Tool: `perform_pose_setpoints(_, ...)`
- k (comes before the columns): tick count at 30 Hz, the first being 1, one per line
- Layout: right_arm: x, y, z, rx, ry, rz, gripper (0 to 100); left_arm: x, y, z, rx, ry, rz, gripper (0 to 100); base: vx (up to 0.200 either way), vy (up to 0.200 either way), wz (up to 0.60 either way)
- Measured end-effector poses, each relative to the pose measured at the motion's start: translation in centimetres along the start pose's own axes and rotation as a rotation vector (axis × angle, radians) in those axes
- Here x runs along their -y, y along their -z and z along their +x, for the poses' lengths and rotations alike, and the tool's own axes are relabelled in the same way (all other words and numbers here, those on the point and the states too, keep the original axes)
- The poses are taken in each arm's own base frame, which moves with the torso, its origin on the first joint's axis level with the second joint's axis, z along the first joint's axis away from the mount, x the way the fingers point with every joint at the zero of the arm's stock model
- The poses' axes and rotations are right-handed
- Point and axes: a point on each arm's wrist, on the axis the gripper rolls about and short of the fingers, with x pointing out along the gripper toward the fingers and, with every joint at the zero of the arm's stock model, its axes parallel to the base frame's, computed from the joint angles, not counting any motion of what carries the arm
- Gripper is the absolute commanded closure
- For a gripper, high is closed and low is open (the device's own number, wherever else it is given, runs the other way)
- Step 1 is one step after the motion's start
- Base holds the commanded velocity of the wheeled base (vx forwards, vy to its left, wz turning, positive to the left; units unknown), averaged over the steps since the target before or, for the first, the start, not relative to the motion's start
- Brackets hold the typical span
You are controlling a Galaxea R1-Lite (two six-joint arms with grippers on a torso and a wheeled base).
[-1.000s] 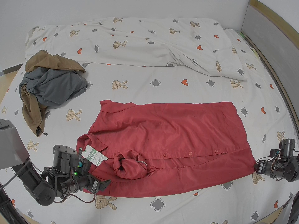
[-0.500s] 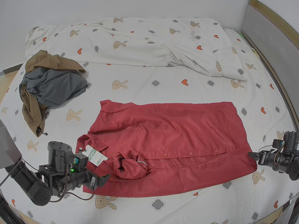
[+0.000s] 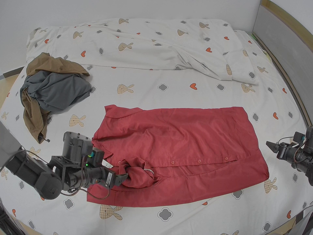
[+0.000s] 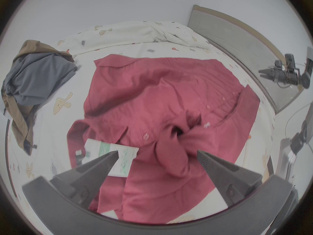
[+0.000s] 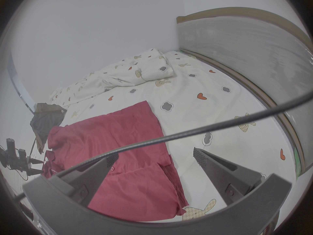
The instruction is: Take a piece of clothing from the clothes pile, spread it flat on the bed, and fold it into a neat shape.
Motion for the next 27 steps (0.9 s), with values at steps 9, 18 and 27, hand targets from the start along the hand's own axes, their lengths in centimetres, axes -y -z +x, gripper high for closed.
perform_pose_setpoints(9,-0.5,-0.9,0.0,0.039,-0.023,0.005,0,0.5,-3.4,2.9,0.02,0.021,-0.054,0,0.0,0.0,0.0)
perform_pose_setpoints(18,-0.7,-1.1,-0.1,0.049,-0.028,0.003,0,0.6,-2.7,4.9,-0.027,-0.003,-0.057,0,0.0,0.0,0.0)
perform_pose_setpoints(27,-0.6,-1.0,0.0,0.044,-0.027,0.004,0,0.4,-2.6,4.8,-0.034,-0.019,-0.06,100,0.0,0.0,0.0)
